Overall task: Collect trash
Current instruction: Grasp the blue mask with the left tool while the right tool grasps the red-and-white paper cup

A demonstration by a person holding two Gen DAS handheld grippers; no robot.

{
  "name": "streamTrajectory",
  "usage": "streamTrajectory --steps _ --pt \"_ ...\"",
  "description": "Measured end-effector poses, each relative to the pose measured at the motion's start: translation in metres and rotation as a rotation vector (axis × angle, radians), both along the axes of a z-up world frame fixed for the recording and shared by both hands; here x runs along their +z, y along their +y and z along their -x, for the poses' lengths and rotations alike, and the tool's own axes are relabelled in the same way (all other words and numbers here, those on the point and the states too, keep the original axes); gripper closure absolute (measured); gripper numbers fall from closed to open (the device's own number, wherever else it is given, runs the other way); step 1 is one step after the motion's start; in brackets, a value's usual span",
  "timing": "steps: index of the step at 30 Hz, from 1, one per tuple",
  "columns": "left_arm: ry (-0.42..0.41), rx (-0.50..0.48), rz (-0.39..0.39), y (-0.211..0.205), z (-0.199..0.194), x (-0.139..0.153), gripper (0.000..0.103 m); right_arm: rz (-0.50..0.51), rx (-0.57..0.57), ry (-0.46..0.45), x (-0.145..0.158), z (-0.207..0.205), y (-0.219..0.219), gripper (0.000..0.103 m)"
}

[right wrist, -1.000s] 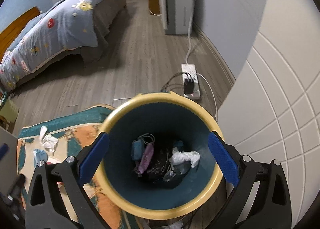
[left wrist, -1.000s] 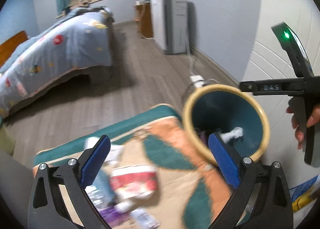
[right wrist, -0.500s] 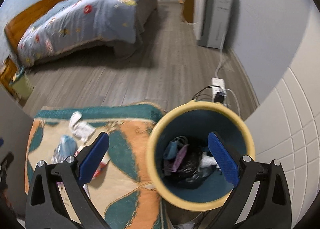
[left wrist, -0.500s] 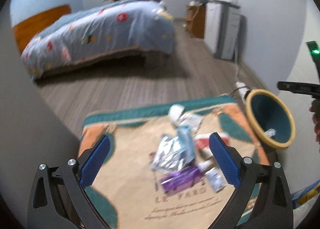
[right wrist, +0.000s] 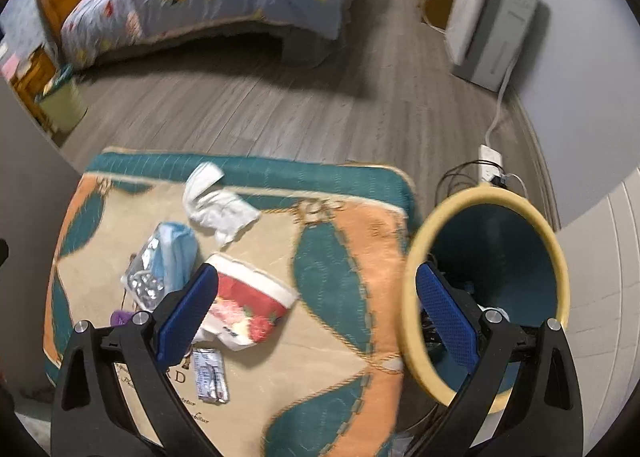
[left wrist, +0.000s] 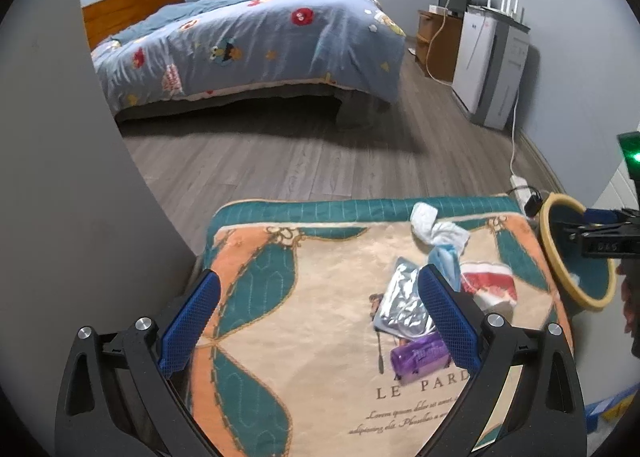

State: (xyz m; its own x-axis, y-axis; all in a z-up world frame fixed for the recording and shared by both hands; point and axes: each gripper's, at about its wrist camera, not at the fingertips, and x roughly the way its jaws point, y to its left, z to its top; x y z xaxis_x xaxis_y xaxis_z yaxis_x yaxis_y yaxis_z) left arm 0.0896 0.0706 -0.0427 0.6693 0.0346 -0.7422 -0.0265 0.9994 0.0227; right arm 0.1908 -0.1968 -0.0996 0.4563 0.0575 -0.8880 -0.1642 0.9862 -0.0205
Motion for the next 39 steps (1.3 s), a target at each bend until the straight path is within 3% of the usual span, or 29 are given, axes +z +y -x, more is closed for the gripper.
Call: streamTrajectory --steps 14,20,22,25,34,39 --pt "0.056 -0.047 -0.022 -0.006 -0.011 -0.022 0.005 0.052 0.221 0.168 -0.061 0.005 0.053 0.006" --pt "0.086 -0.055 -0.02 -0.007 -0.015 -0.03 0.005 0.071 0.312 0.253 -0.081 0.012 0.064 0.034" --pt "0.097 -0.062 -0.018 -0.01 -0.017 -0.034 0.005 0.079 0.357 0.273 -0.087 0.016 0.068 0.053" --pt "0.117 -0.077 -0.025 -0.019 -0.022 -0.043 0.005 0.091 0.396 0.253 -0.085 0.017 0.072 0.073" --pt "0.144 -0.125 -0.02 -0.058 -0.047 -0.076 0.006 0.004 0.304 0.124 -0.052 -0.007 0.046 0.091" --pt "0.169 -0.189 0.0 -0.09 -0.06 -0.096 0.007 -0.095 0.202 0.09 -0.04 -0.024 0.022 0.091"
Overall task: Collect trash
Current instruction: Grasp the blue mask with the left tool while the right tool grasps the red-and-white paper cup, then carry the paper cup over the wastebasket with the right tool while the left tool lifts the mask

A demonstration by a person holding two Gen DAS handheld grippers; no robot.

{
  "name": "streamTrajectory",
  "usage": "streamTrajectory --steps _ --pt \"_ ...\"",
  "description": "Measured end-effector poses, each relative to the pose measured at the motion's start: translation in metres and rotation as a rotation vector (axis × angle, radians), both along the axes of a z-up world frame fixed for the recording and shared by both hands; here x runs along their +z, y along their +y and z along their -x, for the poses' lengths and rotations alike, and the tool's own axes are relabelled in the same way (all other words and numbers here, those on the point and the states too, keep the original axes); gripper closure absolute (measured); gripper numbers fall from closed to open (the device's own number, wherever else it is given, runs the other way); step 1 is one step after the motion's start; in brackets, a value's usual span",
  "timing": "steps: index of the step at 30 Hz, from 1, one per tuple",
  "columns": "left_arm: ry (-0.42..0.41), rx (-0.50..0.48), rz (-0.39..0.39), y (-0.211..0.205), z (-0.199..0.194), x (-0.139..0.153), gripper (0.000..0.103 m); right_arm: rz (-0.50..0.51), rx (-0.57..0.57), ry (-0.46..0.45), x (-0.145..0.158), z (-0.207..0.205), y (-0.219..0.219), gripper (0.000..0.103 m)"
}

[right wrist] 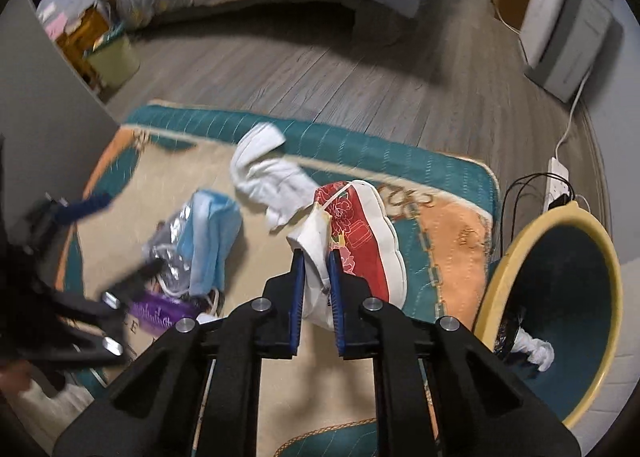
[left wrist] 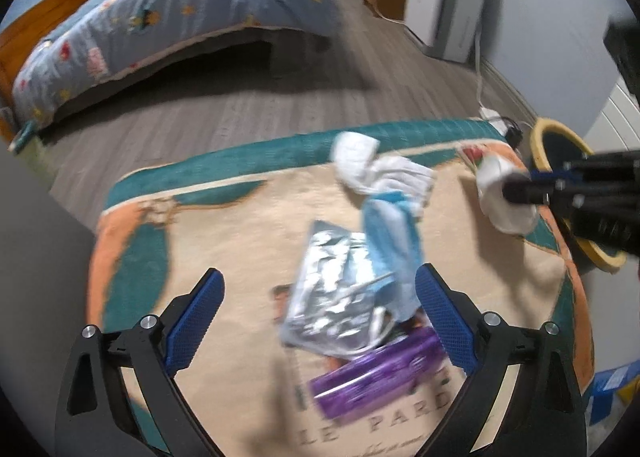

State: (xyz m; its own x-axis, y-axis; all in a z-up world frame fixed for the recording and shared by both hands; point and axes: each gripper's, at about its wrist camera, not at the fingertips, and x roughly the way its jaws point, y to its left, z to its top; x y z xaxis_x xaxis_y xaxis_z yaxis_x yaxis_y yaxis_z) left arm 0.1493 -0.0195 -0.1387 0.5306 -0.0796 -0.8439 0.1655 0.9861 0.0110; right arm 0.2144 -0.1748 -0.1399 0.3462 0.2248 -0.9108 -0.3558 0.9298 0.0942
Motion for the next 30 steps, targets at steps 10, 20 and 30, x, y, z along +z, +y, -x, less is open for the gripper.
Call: streamTrajectory --steps 10,20,30 --pt "0.072 -0.106 -0.027 -0.042 -0.014 -0.029 0.075 -0.006 -0.021 -0.004 -0.002 0.004 -0.016 0.091" --pt "0.041 -0.131 0.01 -0.038 -0.01 -0.015 0.09 -0.019 -0.038 -0.008 0.003 0.004 -0.021 0.091" --pt "-0.102 -0.106 0.076 -0.013 0.004 0.049 0.09 -0.027 -0.033 -0.055 0.037 0.022 -0.017 0.091"
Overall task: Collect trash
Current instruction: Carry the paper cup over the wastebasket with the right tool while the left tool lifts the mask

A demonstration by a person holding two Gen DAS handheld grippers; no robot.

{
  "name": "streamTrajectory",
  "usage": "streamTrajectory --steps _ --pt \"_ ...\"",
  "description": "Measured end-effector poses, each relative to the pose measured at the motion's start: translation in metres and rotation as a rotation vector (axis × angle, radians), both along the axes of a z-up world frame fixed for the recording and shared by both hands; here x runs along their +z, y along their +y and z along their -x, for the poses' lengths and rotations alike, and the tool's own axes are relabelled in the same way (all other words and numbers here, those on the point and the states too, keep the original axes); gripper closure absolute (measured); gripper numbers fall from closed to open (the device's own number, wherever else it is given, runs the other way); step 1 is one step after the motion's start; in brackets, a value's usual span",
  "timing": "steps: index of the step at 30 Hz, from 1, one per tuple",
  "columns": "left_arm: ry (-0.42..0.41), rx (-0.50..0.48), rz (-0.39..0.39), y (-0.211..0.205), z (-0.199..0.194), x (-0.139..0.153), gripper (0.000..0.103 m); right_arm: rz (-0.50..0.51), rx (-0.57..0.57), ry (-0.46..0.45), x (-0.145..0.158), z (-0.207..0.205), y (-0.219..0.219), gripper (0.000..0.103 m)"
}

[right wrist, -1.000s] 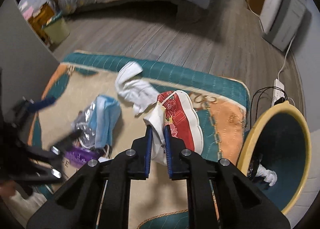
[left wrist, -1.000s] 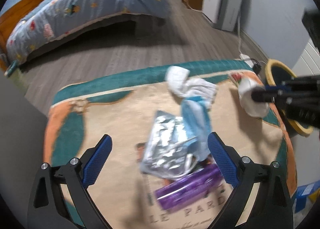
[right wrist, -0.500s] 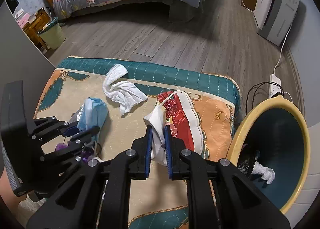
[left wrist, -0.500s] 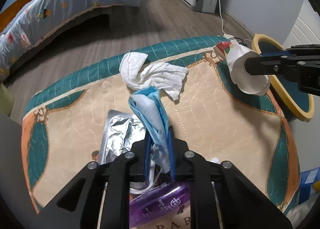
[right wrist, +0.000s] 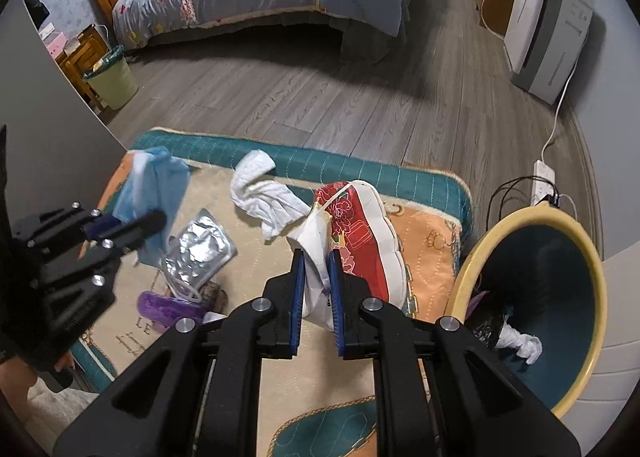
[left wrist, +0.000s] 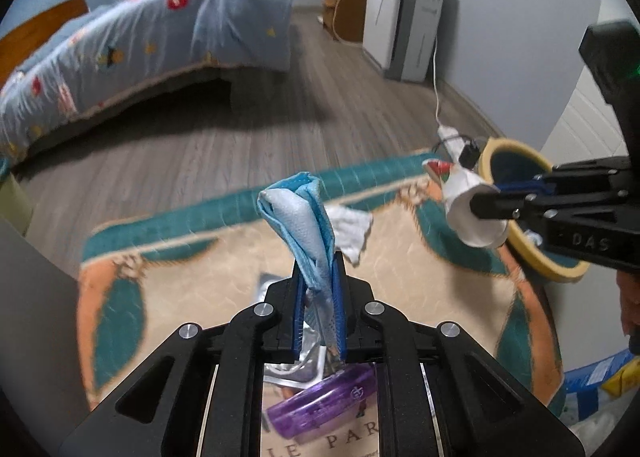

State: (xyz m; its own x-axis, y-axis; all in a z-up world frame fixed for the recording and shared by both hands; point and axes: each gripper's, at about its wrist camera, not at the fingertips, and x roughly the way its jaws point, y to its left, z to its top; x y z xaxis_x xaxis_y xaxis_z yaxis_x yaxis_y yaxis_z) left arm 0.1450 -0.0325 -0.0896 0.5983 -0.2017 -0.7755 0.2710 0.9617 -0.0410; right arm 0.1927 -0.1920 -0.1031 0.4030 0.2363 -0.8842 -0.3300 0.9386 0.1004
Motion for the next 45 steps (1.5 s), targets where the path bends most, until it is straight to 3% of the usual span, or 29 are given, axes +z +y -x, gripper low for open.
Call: streamTrajectory --steps 5,9,18,26,30,38,45 --pt "-0.051 0.02 0.079 0.011 0.004 0.031 0.09 -0.013 -0.031 -0.049 0.028 0.006 -0.008 0.091" --pt "-0.094 0.0 0.06 0.003 0.008 0.045 0.09 0.002 -0.059 -0.079 0.041 0.01 -0.022 0.091" --pt "-0.099 -0.067 0.088 -0.03 0.014 0.052 0.09 0.017 -0.197 -0.107 0.055 0.019 -0.088 0.091" --pt "-0.094 -0.147 0.065 -0.069 0.017 0.046 0.09 0.015 -0.341 -0.125 0.046 0.022 -0.148 0.091" --pt "-0.085 -0.179 0.052 -0.084 0.019 0.04 0.09 -0.013 -0.408 -0.049 0.019 0.015 -0.17 0.091" --pt "-0.058 -0.226 0.034 -0.109 0.012 0.024 0.09 -0.009 -0.438 0.014 -0.012 -0.002 -0.18 0.091" --pt "-0.042 -0.282 0.068 -0.148 0.011 0.016 0.09 -0.029 -0.462 0.01 -0.01 -0.004 -0.202 0.091"
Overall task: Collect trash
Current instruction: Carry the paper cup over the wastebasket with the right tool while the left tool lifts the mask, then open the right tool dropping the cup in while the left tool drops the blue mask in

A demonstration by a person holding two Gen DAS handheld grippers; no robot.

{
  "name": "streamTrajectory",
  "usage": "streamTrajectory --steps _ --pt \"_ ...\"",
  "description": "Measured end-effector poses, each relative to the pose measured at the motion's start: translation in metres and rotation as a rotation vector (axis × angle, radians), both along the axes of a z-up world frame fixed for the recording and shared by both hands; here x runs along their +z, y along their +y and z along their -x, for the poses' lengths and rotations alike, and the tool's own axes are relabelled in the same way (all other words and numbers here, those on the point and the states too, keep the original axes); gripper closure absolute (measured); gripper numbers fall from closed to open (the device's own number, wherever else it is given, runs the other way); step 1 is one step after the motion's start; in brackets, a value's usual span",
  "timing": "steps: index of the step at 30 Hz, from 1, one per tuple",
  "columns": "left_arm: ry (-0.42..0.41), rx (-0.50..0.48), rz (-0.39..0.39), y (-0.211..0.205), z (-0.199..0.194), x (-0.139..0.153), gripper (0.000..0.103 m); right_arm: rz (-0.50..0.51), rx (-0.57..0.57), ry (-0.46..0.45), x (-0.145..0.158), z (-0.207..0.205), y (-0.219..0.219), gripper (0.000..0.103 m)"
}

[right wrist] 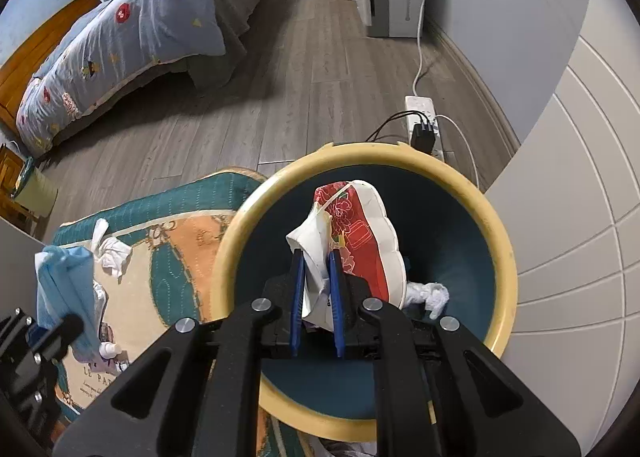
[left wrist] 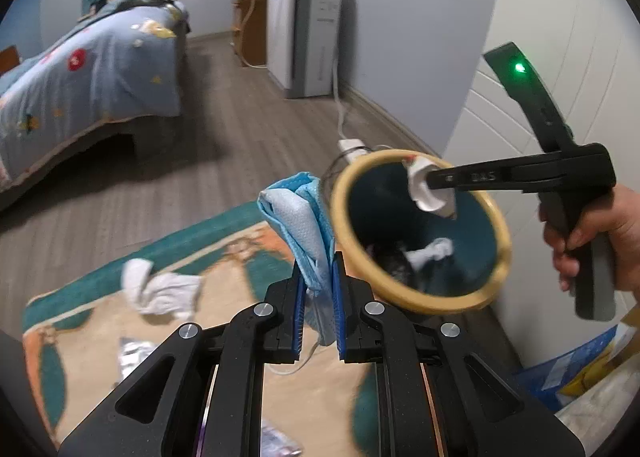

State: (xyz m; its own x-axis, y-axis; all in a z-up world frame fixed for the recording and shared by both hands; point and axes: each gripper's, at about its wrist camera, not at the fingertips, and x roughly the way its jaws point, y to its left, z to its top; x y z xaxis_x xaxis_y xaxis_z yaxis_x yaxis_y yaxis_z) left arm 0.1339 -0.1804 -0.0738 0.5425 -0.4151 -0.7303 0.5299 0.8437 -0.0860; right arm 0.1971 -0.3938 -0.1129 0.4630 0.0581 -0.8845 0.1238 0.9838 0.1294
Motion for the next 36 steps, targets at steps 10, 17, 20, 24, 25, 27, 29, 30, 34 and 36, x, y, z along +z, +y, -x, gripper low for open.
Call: streamTrajectory --steps 10,17,20,24,25,27,29,30,34,36 --pt "0.048 -0.116 0.034 -0.063 0.013 -0.017 0.09 -0.045 -0.077 0.009 -0.008 0.004 -0.034 0.091" --pt "0.11 -0.154 0.053 -0.099 0.017 -0.034 0.09 -0.089 -0.14 0.011 -0.013 0.008 -0.06 0.091" --pt "0.133 -0.162 0.034 -0.112 0.014 -0.04 0.09 -0.128 -0.174 0.019 -0.019 0.01 -0.072 0.091" --pt "0.132 -0.172 -0.01 -0.128 0.004 -0.045 0.09 -0.156 -0.193 0.038 -0.029 0.011 -0.078 0.091" --pt "0.121 -0.173 -0.032 -0.132 0.001 -0.046 0.089 -0.157 -0.193 0.038 -0.03 0.011 -0.077 0.091" --pt "0.097 -0.174 -0.066 -0.139 -0.007 -0.044 0.09 -0.158 -0.191 0.033 -0.03 0.011 -0.077 0.091" --pt "0.083 -0.167 -0.086 -0.141 -0.016 -0.042 0.089 -0.154 -0.184 0.029 -0.029 0.01 -0.075 0.091" --pt "0.079 -0.16 -0.088 -0.141 -0.02 -0.041 0.089 -0.149 -0.184 0.029 -0.029 0.01 -0.075 0.091" --pt "0.079 -0.133 -0.096 -0.14 -0.034 -0.044 0.09 -0.143 -0.2 0.047 -0.034 0.011 -0.079 0.091" --pt "0.076 -0.134 -0.097 -0.141 -0.034 -0.046 0.089 -0.16 -0.205 0.053 -0.036 0.011 -0.081 0.091"
